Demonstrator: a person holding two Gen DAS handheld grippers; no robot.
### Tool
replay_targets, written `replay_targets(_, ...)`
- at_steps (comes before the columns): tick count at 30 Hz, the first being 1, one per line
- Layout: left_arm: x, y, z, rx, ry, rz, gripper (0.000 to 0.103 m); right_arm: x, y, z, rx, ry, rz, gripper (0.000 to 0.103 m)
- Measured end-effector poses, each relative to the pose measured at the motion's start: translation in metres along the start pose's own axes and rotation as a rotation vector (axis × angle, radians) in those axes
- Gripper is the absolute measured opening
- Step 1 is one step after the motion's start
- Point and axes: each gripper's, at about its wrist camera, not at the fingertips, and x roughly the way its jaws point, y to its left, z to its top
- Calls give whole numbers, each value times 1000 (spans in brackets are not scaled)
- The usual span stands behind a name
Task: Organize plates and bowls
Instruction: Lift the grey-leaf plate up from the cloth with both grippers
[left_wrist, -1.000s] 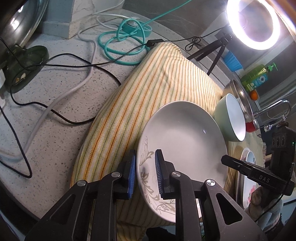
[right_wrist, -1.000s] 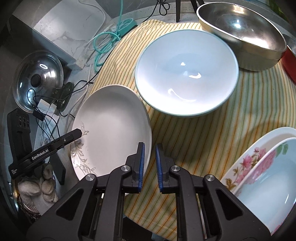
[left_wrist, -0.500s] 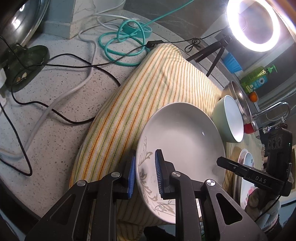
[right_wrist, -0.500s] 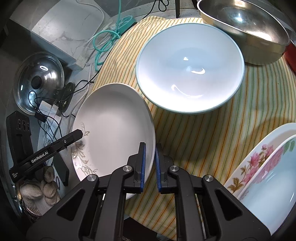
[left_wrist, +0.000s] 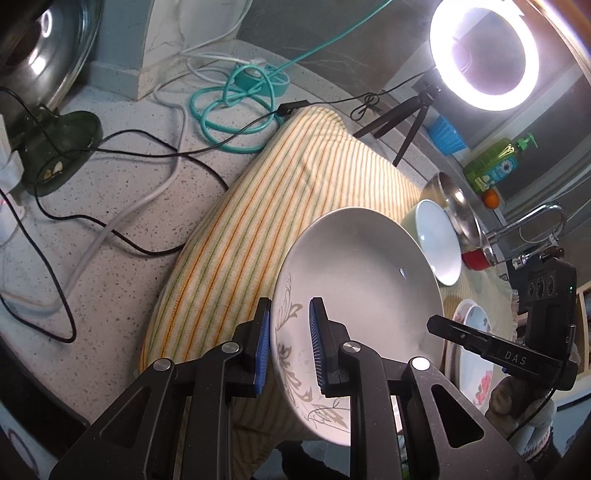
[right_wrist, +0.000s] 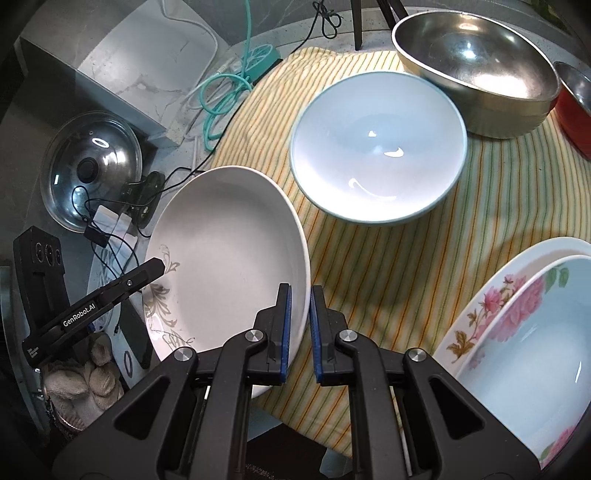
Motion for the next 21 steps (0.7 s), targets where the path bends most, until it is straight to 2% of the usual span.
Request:
replay_targets(9,-23,-34,-1,54,-40,-37,18,-46,-4,-11,-8,-39,21,10)
replay_targets(21,-9,-90,-9,145,-1,-118,18,-99,-50,-32,73,-97,-8,10)
